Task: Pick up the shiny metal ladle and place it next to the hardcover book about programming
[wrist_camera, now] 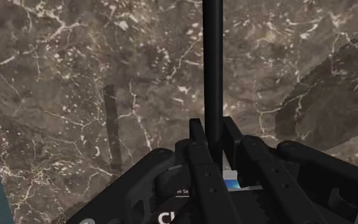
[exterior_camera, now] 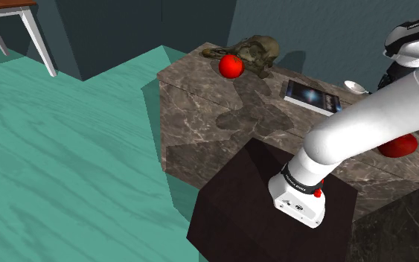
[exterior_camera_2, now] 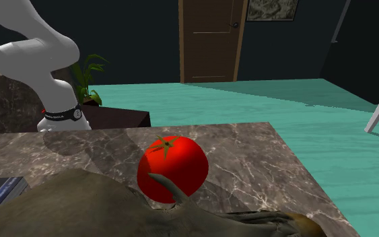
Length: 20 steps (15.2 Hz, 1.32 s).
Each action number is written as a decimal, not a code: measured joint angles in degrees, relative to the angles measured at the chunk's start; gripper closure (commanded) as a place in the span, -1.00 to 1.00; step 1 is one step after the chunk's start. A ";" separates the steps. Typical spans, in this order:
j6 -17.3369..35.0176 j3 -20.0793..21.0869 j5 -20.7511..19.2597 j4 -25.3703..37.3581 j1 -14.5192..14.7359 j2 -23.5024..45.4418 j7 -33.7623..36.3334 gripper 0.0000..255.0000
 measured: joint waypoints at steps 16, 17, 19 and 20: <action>10.98 -18.13 -3.48 -5.11 14.44 0.73 2.24 1.00; 11.55 -19.01 -3.95 -5.43 15.04 0.53 2.46 1.00; 12.65 -20.85 -4.95 -5.81 16.69 0.16 3.22 1.00; 12.83 -21.34 -5.19 -5.70 17.23 0.04 3.43 1.00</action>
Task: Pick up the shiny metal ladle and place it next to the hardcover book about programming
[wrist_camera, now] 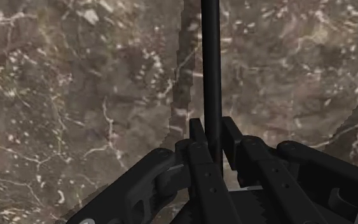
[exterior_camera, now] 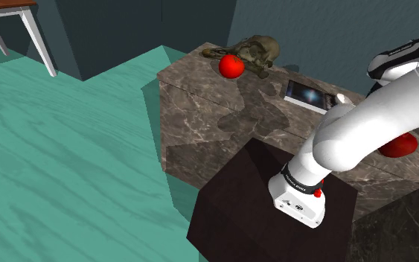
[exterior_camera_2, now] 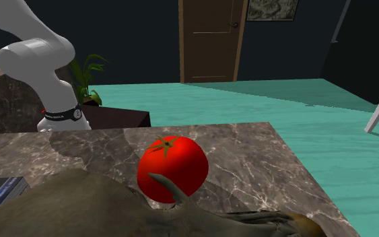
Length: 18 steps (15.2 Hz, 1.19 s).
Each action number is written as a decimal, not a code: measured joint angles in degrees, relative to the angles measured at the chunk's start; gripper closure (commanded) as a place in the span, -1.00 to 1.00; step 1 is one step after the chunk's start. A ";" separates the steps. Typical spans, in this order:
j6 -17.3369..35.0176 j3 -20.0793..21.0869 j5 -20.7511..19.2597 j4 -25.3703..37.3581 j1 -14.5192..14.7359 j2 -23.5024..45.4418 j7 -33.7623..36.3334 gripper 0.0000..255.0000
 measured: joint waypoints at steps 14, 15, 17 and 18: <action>-2.86 7.60 3.47 0.41 -6.76 1.76 -2.13 -1.00; -3.94 9.88 4.16 0.88 -8.79 1.90 -2.69 -1.00; -5.18 13.10 4.70 1.08 -11.64 1.93 -3.00 -1.00; -5.33 13.65 4.72 1.02 -12.14 1.90 -2.98 -1.00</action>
